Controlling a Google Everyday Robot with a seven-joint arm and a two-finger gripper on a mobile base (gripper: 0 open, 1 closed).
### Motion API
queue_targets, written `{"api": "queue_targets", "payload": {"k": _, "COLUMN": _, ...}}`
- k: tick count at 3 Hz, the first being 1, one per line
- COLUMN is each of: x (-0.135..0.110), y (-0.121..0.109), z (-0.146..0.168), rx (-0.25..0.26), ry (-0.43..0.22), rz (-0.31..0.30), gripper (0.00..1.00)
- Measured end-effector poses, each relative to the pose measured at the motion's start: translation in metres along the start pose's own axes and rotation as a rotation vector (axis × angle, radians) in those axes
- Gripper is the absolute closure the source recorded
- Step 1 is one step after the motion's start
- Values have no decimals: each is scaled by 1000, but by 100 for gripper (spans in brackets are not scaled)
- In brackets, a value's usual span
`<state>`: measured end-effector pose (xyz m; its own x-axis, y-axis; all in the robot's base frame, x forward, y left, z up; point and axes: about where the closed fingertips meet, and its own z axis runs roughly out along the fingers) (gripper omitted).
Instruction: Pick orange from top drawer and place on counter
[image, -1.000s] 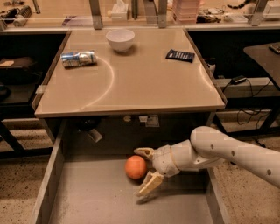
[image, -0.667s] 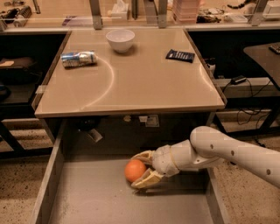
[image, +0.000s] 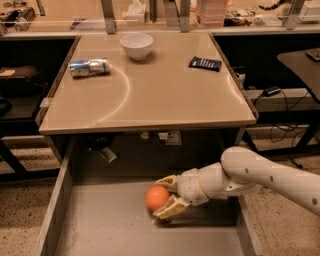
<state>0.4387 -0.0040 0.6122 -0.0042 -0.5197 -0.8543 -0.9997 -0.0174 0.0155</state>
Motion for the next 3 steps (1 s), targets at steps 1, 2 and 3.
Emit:
{"api": "queue_targets", "payload": {"k": 1, "x": -16, "y": 15, "z": -26, "rx": 47, "ry": 44, "rz": 17, "gripper": 100}}
{"api": "queue_targets", "payload": {"k": 2, "x": -66, "y": 17, "z": -65, "rx": 120, "ry": 119, "rz": -42, "gripper": 100}}
{"api": "queue_targets", "payload": {"k": 3, "x": -125, "y": 7, "z": -97, "rx": 175, "ry": 191, "rz": -128, "gripper": 100}}
